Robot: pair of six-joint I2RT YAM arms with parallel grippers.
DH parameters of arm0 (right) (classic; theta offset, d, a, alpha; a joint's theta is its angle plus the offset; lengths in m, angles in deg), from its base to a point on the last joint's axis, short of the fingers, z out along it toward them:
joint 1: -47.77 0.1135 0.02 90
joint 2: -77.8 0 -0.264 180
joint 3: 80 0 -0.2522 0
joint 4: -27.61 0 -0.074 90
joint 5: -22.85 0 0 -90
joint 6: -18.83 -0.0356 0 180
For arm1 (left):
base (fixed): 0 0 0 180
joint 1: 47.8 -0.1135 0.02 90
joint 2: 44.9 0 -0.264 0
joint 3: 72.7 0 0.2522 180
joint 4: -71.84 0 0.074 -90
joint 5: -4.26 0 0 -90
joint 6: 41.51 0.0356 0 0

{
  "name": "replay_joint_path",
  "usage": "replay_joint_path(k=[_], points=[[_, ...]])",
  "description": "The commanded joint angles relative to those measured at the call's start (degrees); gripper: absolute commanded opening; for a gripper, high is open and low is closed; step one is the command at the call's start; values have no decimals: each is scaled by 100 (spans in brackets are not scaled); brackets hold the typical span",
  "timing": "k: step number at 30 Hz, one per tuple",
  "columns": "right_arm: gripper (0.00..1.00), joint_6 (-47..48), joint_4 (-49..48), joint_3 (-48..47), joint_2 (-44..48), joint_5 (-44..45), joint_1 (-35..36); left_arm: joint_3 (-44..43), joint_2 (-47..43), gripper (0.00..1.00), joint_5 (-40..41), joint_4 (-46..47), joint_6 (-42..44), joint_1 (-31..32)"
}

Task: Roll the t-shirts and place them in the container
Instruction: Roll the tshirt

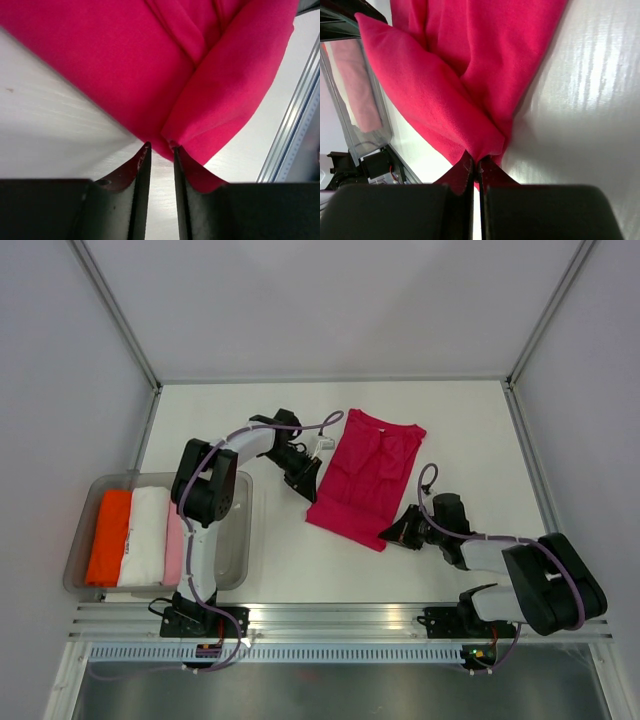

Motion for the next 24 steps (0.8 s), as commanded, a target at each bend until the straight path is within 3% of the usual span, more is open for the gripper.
replay_joint_path(k=[1,8,11,14,15,19,20,23,24], points=[[1,195,383,-187,117,200,-100,-181,-61,35,220,398,-777,-9],[6,344,752,-407,-103,244,-152,-233,-157,43,1010,503,-849,18],[6,380,1094,-504,54,419,-170,-225,-559,44,1345,678,-271,26],[6,494,1534,-714,29,446,-232,-146,-1060,52,1390,837,231,26],[6,494,1613,-784,-6,437,-232,-163,-1176,56,1407,820,607,35],[4,494,1640,-890,-164,385,-232,187,-1790,57,1636,837,2013,332],[4,494,1666,-925,-156,376,-232,658,-2262,59,1610,959,2791,438],[4,538,1798,-987,-77,385,-232,1723,-3064,71,1522,1460,3971,878],[4,556,1903,-1013,-42,402,-232,2457,-3545,74,1530,1931,4160,983]])
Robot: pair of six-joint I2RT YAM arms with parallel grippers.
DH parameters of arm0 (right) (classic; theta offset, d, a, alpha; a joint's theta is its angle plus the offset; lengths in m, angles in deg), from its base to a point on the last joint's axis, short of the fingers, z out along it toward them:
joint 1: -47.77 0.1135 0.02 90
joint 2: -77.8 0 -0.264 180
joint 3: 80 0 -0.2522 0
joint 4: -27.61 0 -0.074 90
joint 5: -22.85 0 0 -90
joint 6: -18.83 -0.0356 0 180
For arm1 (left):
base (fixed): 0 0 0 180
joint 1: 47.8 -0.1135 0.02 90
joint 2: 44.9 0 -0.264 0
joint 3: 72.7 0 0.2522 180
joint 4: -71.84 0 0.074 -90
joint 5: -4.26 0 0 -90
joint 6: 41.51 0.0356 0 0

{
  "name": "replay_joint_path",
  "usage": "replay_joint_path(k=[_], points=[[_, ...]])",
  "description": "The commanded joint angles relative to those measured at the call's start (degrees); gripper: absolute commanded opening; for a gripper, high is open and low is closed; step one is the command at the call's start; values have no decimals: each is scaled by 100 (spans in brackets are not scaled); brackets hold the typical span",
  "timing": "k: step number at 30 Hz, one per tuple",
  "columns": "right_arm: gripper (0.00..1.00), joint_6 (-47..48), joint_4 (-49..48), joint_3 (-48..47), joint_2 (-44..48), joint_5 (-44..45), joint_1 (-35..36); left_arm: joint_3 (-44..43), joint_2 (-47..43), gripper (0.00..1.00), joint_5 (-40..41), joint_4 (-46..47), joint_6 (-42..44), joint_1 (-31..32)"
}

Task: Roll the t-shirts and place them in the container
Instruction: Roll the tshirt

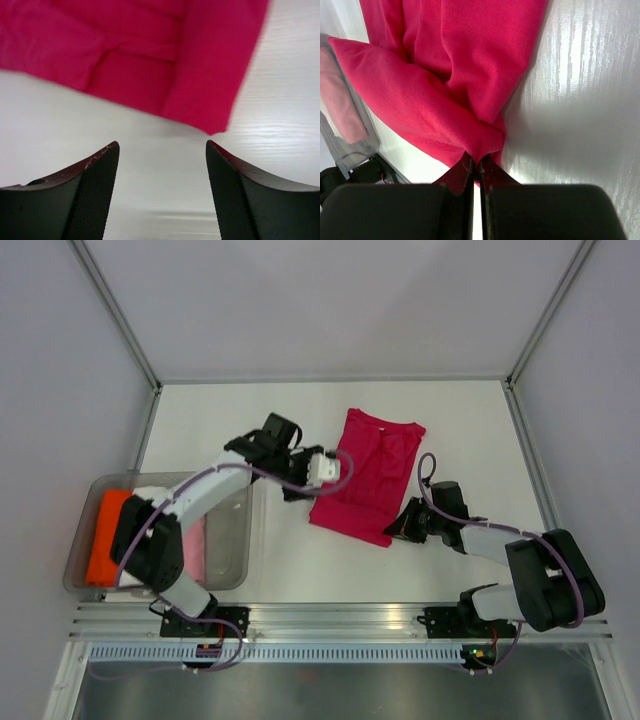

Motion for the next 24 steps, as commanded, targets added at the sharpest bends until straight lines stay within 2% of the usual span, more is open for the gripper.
replay_joint_path(k=[1,3,7,14,19,22,23,24], points=[[4,162,332,-198,166,168,-35,1482,-1018,76,16,905,1951,625],[4,162,385,-172,280,177,-35,2219,-1282,78,217,1266,2242,846],[4,303,517,-128,491,274,-35,2803,-1451,81,543,2084,2278,1259],[4,303,236,12,431,239,-35,2777,-705,78,1254,2664,1840,1330],[4,294,25,48,185,212,-35,2768,-405,75,1167,2692,1786,1348],[13,408,95,-40,202,221,-35,2768,-211,68,1281,2718,1654,1356],[24,513,426,-188,245,273,-35,2760,-202,60,1290,2736,1636,1356],[28,705,655,-303,402,422,-26,2768,-211,57,1290,2727,1627,1356]])
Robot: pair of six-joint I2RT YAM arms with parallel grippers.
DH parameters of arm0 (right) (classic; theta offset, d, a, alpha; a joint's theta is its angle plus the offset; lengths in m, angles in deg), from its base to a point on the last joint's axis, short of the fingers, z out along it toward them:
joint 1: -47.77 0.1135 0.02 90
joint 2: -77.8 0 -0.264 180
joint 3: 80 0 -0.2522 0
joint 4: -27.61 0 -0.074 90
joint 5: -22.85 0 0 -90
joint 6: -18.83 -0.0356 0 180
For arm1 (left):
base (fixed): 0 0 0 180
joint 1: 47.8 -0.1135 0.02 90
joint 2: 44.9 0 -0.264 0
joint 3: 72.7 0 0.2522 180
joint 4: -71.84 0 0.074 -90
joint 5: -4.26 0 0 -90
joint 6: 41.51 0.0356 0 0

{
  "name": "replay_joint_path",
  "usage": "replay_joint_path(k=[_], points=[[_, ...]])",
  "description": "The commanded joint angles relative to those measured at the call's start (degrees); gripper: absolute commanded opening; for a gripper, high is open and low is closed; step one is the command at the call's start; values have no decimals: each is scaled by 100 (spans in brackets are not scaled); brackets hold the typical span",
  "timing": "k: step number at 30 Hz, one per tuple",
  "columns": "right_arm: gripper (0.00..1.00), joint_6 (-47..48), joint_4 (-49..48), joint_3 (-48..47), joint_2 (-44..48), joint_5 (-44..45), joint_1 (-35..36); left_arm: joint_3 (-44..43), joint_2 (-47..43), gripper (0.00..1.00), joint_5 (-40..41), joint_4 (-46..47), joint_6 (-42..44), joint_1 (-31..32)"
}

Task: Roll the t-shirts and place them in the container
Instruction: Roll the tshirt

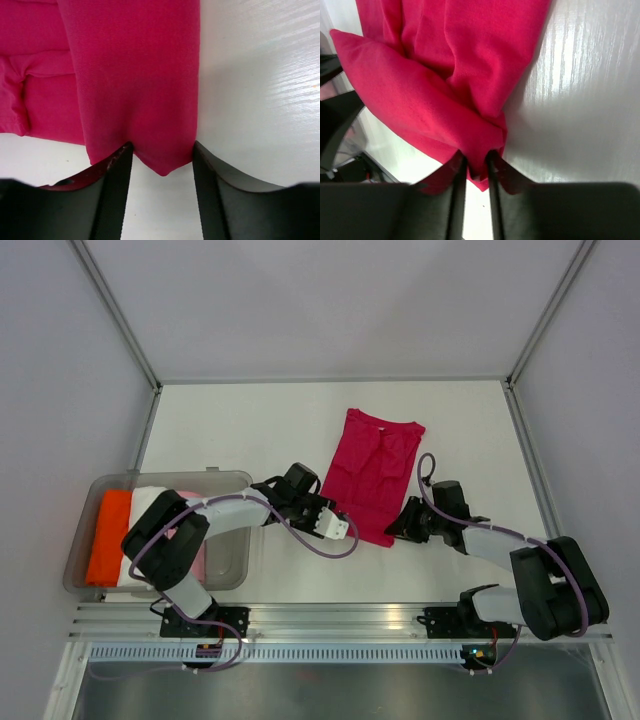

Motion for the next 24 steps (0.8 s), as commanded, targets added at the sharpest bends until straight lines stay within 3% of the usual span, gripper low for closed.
replay_joint_path(k=[1,3,7,10,16,21,24], points=[[31,730,563,-378,288,305,-30,-58,132,55,67,98,-110,36],[39,1039,1187,-659,725,445,-31,-49,106,46,14,106,-119,36],[42,1611,1847,-1072,1544,648,-31,-84,97,29,-92,54,-276,36],[44,2426,2033,-1450,2212,762,-30,-277,123,2,-92,-174,-557,28],[45,4325,1698,-935,3364,174,354,-839,106,2,-557,-938,-883,1],[50,5792,1735,-467,4103,1366,1707,-1165,220,2,-961,-1370,-1217,-201],[50,6320,1698,-484,3412,2523,2446,-1253,255,2,-1111,-1519,-1305,-332]])
